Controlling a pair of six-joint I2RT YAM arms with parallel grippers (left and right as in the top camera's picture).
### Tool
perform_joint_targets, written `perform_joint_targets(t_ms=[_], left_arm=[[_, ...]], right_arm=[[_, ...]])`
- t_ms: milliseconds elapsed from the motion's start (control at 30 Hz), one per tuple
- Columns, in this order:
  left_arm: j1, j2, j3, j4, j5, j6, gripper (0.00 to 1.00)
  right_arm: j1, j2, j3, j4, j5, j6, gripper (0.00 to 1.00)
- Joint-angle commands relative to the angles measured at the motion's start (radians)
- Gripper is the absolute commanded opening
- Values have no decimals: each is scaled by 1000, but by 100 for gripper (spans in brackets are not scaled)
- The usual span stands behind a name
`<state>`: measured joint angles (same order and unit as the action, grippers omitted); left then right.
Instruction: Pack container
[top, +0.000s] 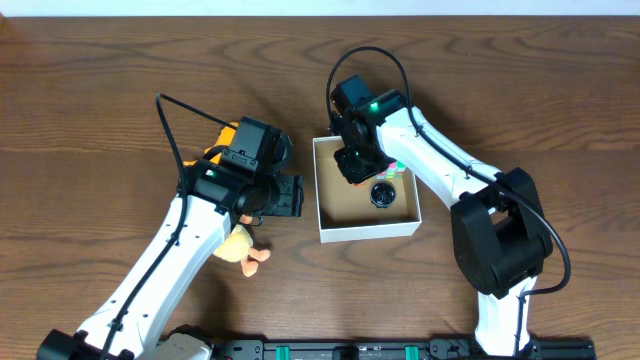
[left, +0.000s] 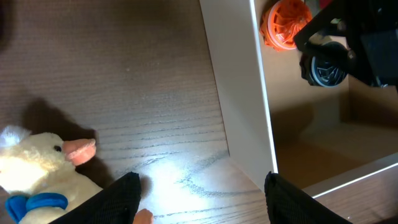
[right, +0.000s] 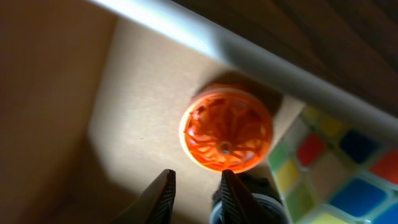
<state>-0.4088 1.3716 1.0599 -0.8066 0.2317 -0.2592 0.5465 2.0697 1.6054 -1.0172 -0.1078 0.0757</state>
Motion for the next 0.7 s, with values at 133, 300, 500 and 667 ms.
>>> perform_joint_targets(t_ms=[133,300,500,667], left_arm=[[-2,-2,21,3,3,-9,66],[-2,-2,21,5,4,-9,66],[-2,-2,21,5,4,-9,66],[-2,-2,21,5,3,-9,66]], right_arm=[[6,5,2,4,-77,12,26],[6,6,2,3,-84,-11,26],[6,50,1,19,-84,-10,24],[6,83,1,33,-76,-10,24]])
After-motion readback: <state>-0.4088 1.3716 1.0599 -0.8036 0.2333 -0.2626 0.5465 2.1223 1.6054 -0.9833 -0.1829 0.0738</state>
